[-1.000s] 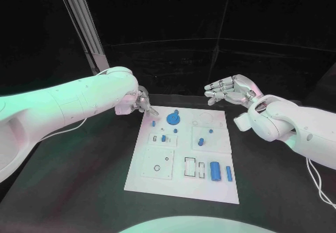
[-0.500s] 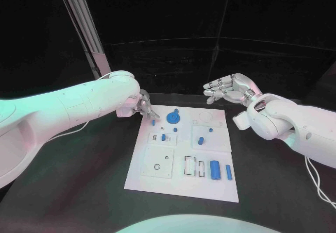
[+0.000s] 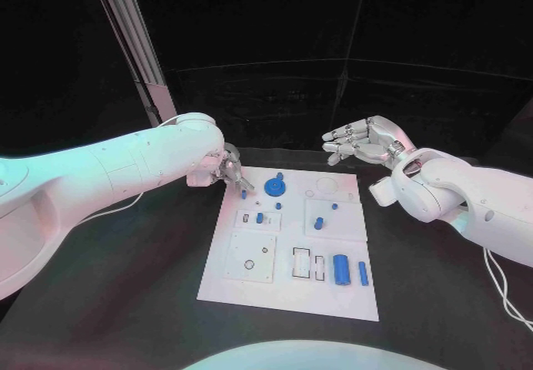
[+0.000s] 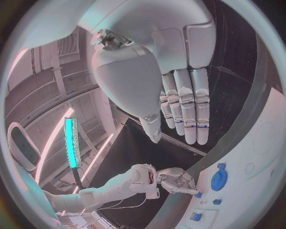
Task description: Assemble the parts on the task board
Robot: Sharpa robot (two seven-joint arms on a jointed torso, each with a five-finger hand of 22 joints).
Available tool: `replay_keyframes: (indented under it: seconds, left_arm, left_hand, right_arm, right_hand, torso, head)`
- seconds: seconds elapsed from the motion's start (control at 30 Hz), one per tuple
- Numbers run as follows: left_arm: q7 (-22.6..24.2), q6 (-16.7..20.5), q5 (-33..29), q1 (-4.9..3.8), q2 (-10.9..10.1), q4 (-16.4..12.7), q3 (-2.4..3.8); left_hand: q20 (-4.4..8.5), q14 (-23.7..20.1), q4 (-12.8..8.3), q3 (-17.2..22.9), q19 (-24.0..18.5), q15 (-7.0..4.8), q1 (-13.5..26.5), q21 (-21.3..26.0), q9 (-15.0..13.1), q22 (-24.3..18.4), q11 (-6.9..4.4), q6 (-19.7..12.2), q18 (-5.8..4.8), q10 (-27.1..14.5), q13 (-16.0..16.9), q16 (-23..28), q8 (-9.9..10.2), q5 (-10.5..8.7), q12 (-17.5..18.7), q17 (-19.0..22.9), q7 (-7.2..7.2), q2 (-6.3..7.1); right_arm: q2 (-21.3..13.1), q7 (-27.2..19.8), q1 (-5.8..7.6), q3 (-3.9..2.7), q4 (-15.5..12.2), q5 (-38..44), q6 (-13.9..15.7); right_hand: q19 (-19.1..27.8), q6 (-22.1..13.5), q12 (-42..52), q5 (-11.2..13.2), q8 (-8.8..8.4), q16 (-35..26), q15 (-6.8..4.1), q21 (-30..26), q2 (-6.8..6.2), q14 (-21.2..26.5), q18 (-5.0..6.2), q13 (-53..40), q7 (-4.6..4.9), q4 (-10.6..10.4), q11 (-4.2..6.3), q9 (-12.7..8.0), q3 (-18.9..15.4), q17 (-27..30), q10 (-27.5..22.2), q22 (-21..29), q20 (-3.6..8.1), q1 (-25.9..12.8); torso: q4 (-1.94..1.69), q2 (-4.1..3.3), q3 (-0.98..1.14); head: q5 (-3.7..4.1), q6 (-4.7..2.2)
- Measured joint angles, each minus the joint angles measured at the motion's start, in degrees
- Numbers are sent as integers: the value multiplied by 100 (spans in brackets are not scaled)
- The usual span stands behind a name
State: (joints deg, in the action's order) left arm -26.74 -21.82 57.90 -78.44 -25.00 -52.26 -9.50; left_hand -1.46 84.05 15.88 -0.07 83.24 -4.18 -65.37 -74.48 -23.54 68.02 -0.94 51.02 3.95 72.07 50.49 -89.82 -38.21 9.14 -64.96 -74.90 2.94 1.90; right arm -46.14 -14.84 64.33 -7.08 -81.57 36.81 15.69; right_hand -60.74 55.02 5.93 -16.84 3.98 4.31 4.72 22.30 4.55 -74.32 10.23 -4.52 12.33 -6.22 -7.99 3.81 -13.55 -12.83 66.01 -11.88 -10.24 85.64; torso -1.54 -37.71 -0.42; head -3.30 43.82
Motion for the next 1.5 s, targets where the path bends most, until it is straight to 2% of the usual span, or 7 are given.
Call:
replay_keyframes:
  seconds: [0.57, 0.83, 1.13, 1.5]
  left_arm:
    - [0, -50, -19, 38, 65, 75, 0]
    - [-1, -48, -22, 46, 88, 110, -1]
    - [1, -75, -26, 48, 97, 121, -1]
    - [9, -173, -59, 54, 120, 131, -1]
  left_hand:
    - [0, -6, -33, 33, 0, -37, -215, -23, -10, 28, -20, 28, 0, 20, 4, 0, 0, 0, 0, 0, 11, -114]
    - [0, -6, -33, 33, 0, -37, -238, -23, -15, 30, -20, 48, 0, 20, 12, 0, 0, 0, 0, 0, -9, -96]
    - [16, -8, -93, 93, 16, -35, -397, -23, -20, 51, -41, 69, 0, 41, 16, 0, -23, 0, -6, 0, -30, -155]
    - [16, -9, -127, 97, 16, -34, -412, -58, -20, 65, -61, 69, 0, 61, 47, 0, -23, 0, -32, 0, -30, -147]
  right_arm:
    - [12, 0, 0, 0, -3, 4, 0]
    - [19, 0, 0, 0, -24, 6, 0]
    - [21, 0, 0, 0, -30, 7, -1]
    - [25, 0, 0, 0, -28, 8, -2]
  right_hand:
    - [0, -19, 0, -23, 0, 0, 0, -23, 0, 0, 0, 5, -19, 0, 0, 0, 0, 0, 0, 6, 0, 0]
    - [0, -19, 0, -50, 0, 0, 0, -22, 0, 0, 0, 4, -19, 0, 0, 0, 0, -1, 0, 5, 0, 0]
    - [0, -19, 0, -50, 0, 0, 0, -22, 0, 0, 0, 4, -19, 0, 0, 0, 0, -1, 0, 5, 0, 0]
    - [0, -19, 0, -50, 0, 0, 0, -19, 0, 0, 0, 3, -19, 0, 0, 0, 0, -1, 0, 5, 0, 0]
  torso:
    - [2, -3, -2]
    - [2, -3, -2]
    - [2, -3, -2]
    - [2, 0, -1]
  head:
    - [4, 3]
    - [8, 18]
    - [18, 34]
    - [13, 38]
